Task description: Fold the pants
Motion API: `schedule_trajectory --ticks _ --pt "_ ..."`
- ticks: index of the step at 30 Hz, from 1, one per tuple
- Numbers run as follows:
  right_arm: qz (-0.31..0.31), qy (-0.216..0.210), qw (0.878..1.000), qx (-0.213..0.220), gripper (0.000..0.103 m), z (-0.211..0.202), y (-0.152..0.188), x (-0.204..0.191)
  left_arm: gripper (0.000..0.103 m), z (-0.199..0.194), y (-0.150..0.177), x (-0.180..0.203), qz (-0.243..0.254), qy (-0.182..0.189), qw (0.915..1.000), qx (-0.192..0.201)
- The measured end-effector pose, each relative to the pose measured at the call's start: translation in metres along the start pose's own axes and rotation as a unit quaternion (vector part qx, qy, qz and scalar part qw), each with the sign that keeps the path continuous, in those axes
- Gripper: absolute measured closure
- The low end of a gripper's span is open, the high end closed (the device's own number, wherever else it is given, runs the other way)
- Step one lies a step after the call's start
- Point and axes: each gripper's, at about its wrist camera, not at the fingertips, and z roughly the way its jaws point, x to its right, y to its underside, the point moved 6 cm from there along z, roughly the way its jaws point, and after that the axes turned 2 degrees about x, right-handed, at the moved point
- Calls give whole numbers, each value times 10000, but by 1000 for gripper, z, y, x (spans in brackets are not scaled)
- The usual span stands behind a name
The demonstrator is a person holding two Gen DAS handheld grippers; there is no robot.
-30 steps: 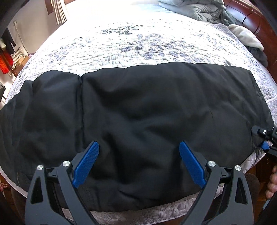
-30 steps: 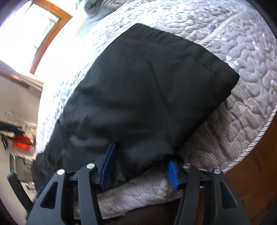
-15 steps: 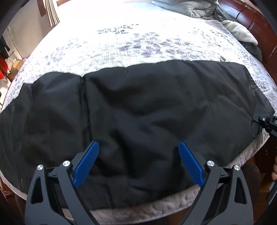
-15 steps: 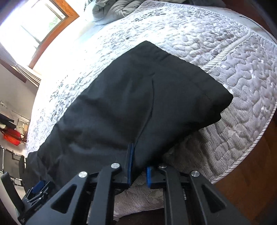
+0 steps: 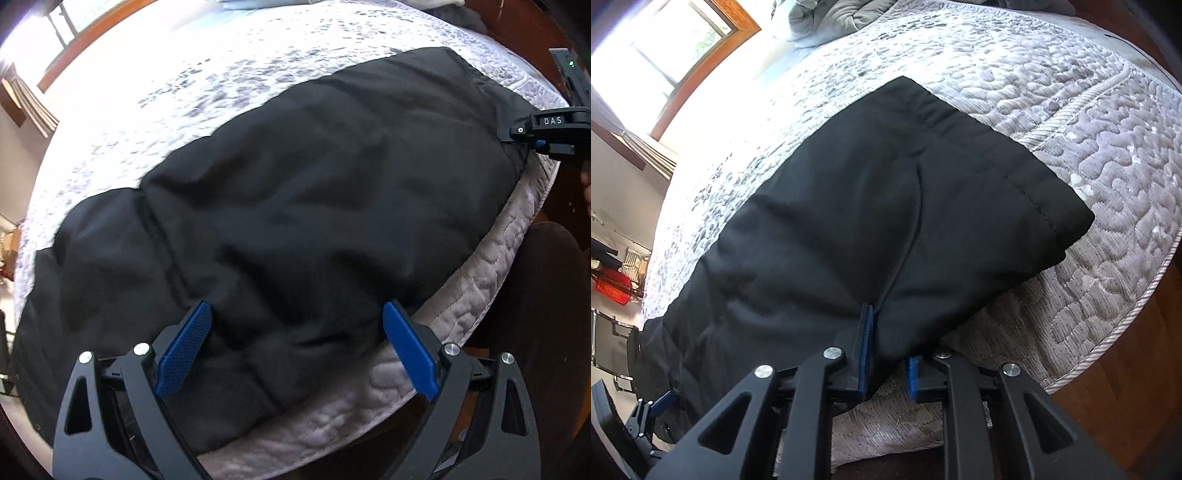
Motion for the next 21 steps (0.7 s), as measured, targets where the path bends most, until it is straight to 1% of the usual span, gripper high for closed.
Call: schedule_trajectory --ticks 3,6,7,9,11,12,16,19,21 --pt "56 -60 10000 -44 85 4 -1 2 13 18 0 2 32 176 9995 -247" --pt "149 -161 9997 -79 85 7 -1 5 13 25 0 -4 6 505 9979 -395" --pt "199 -202 9996 -75 85 8 -1 6 13 25 -1 -4 39 512 9979 -397" --pt "279 -267 9993 -16 89 6 -2 7 14 24 1 -2 91 469 9983 -345" --pt "293 -366 9987 176 94 -2 -5 4 14 23 2 -4 34 507 9983 -284" --pt "266 -410 9985 254 94 -6 -6 2 14 23 3 -5 -13 571 9980 -251" --pt "-473 -478 9949 754 96 -35 -14 -31 14 24 4 -9 -91 658 9976 -168" --pt "-865 -721 9879 1070 96 -58 -21 -59 14 23 5 -12 -151 699 9973 -154" --pt "-1050 -901 9831 1197 96 -70 -24 -76 14 24 5 -14 -188 750 9969 -159"
